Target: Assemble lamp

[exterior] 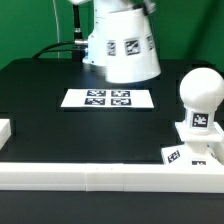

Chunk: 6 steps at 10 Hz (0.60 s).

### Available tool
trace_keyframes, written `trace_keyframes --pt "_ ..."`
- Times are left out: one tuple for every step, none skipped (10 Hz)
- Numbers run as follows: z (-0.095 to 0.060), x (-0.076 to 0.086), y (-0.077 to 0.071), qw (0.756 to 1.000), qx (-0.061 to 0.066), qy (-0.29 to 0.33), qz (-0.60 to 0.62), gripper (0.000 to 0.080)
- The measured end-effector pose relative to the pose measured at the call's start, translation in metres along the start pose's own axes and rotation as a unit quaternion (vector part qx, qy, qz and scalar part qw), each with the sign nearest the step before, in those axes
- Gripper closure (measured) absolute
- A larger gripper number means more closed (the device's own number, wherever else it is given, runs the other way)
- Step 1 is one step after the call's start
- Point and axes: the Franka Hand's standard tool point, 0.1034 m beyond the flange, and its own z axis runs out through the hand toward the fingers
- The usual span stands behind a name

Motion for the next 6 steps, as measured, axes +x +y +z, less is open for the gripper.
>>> trace_keyframes --pt "-0.006 0.002 -0.024 1.000 0.004 0.002 0.010 0.0755" --pt "-0.009 0.004 -0.046 1.000 0.002 0.005 0.022 0.0755" --pt "-0.006 0.004 -0.062 1.000 0.000 0.006 0.012 0.0755" --pt "-0.004 0.004 -0.056 1.000 -0.001 0.005 0.009 0.0755" --pt "-0.004 0.005 -0.054 1.000 -0.002 0.005 0.012 0.0755" --pt "-0.004 0.004 -0.054 1.000 -0.002 0.004 0.011 0.0755"
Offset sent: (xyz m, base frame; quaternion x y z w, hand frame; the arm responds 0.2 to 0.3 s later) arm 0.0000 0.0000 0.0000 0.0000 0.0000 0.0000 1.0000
